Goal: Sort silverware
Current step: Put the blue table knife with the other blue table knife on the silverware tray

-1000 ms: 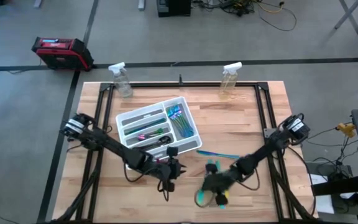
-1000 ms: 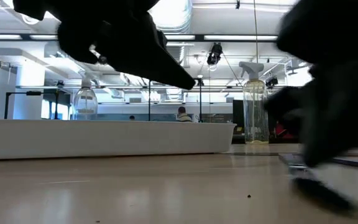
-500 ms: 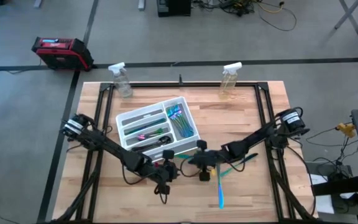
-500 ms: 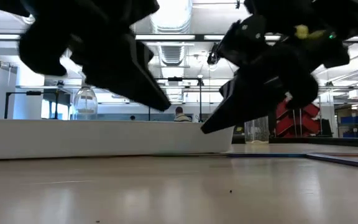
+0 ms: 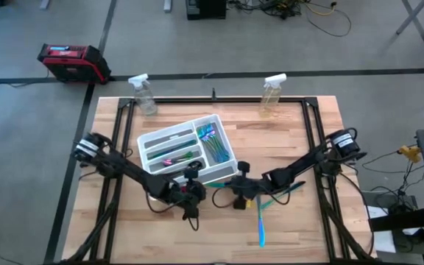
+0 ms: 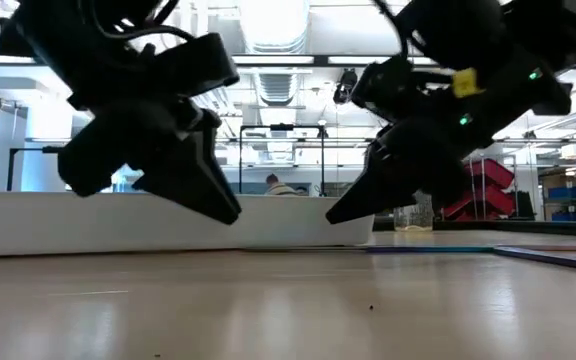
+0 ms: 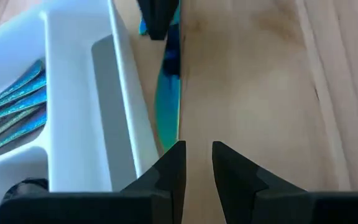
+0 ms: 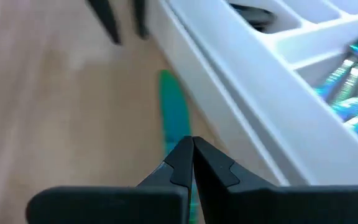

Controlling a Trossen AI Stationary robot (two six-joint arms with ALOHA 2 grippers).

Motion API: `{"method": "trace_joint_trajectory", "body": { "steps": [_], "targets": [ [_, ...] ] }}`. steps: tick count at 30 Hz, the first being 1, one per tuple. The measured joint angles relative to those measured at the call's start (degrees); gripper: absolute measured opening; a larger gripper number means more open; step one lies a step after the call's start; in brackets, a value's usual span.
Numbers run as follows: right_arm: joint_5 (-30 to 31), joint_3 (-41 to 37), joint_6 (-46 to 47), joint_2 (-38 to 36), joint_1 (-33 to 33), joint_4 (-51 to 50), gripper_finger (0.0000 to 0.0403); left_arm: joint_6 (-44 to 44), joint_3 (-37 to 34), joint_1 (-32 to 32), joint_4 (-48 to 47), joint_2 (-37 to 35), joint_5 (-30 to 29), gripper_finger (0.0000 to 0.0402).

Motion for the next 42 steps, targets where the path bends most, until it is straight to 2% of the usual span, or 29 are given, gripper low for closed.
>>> {"method": "trace_joint_trajectory", "body": {
  "steps": [5,9,10,16,20,25,32,36,42],
  "targets": [
    [2.64,0.00,-0.33,0.13,-1.31,0.00,0.0000,-0.21,-4.12,0.68,-0.81,-3.68,-3.74,0.0064],
    [4.24,-0.02,-0.50,0.11,-2.29,0.06,0.0000,0.08,-6.47,1.23,0.81,-5.69,-12.62,0.0064],
    [4.16,-0.12,-0.48,0.11,-2.36,0.00,0.0000,-0.15,-7.16,1.33,2.39,-5.72,-13.17,0.0064],
    [-2.39,-0.15,-0.46,1.55,-2.41,1.15,0.0000,1.24,-11.45,1.26,22.32,-2.52,-3.23,0.0064],
    [-3.18,0.19,-0.08,6.33,-2.49,6.44,0.0000,-0.78,-11.53,1.38,25.91,1.48,-3.07,0.0064],
    [-4.38,5.39,0.41,11.26,-1.94,7.57,0.0000,-2.67,-9.57,0.97,24.16,5.14,-3.03,0.0064],
    [-7.89,10.84,-1.23,11.95,-1.42,6.83,0.0000,-5.53,-4.17,-0.51,10.60,3.87,-1.72,0.0064],
    [-7.15,10.55,-4.21,8.87,-0.56,6.64,0.0000,-8.63,-2.17,-1.62,4.01,3.79,-0.82,0.0064],
    [-5.76,6.32,-6.45,-0.84,2.21,4.30,0.0000,-11.68,-1.95,-3.93,3.86,4.05,1.89,0.0064]
  ]
}}
